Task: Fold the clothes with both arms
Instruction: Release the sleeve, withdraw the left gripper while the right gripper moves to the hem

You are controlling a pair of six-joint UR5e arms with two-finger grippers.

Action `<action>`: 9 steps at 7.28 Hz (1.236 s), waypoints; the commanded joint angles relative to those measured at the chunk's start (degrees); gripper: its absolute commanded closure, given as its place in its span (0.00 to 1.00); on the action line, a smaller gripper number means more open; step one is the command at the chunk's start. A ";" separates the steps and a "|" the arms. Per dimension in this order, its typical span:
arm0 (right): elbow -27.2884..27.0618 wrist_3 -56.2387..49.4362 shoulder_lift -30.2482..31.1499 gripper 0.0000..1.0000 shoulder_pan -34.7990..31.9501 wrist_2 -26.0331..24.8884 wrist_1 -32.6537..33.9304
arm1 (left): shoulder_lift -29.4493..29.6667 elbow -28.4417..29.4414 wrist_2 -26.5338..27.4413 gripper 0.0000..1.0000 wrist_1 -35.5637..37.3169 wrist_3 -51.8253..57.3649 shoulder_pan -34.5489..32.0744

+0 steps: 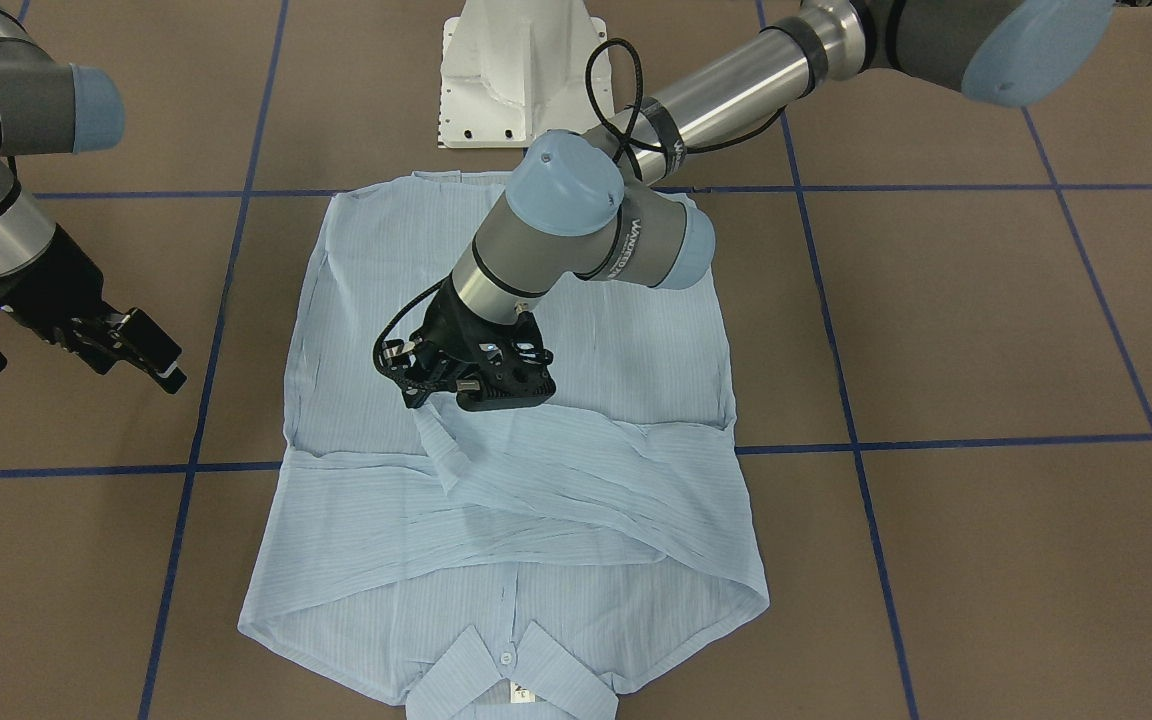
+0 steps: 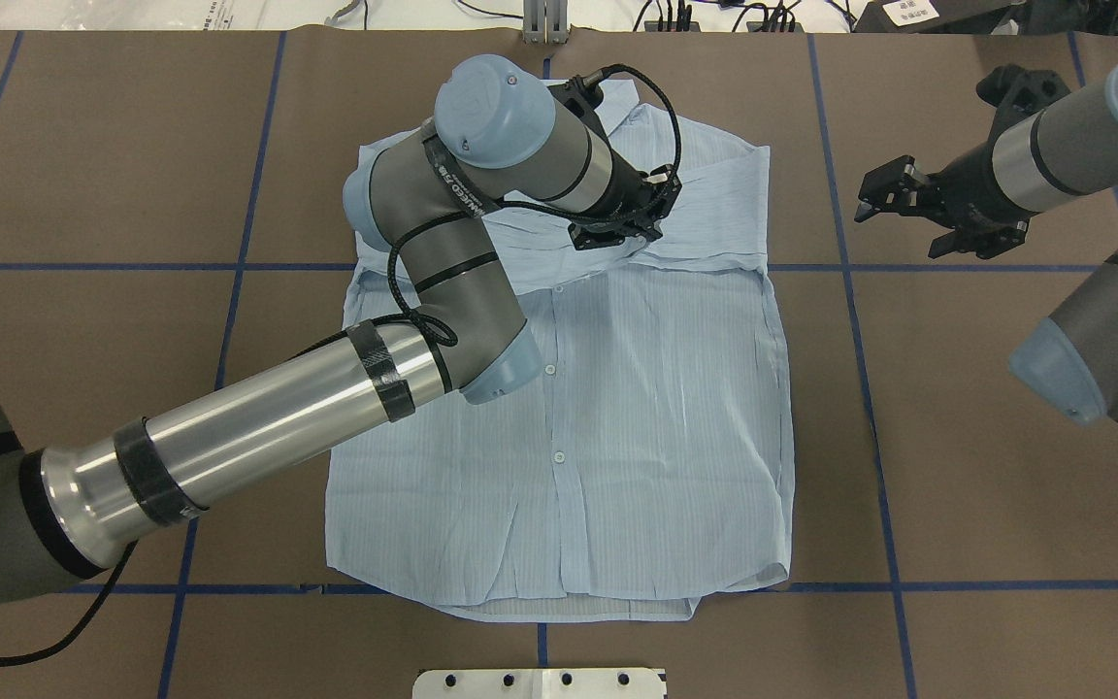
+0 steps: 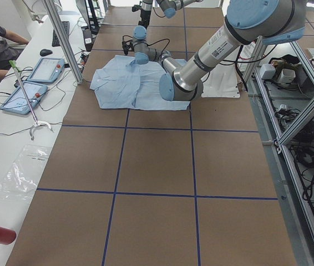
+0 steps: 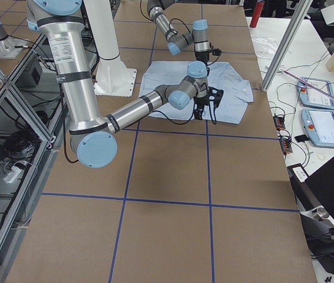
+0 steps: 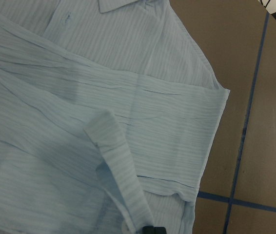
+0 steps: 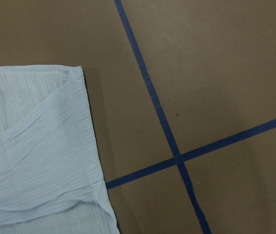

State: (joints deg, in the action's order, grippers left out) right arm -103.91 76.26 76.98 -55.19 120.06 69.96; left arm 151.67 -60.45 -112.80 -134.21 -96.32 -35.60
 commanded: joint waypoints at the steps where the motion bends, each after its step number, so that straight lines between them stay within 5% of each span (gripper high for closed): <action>1: 0.11 1.08 0.10 0.00 1.47 -1.13 -0.17 | 1.25 -0.37 0.21 0.23 0.00 -0.01 0.35; 3: -2.41 3.98 1.75 0.00 9.26 -8.22 -0.26 | 0.39 -5.88 -0.22 0.07 0.78 -0.62 0.53; 6: -13.56 18.00 8.69 0.00 20.69 -13.26 -0.09 | -17.30 -30.87 -0.23 0.07 7.27 -0.72 0.70; 9: -16.23 30.40 10.55 0.01 34.94 -25.28 0.00 | -29.99 -44.80 -0.31 0.07 8.79 0.16 0.62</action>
State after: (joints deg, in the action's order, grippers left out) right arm -119.09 101.41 87.09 -25.50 99.41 69.93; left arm 126.84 -99.23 -113.08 -126.17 -96.43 -34.97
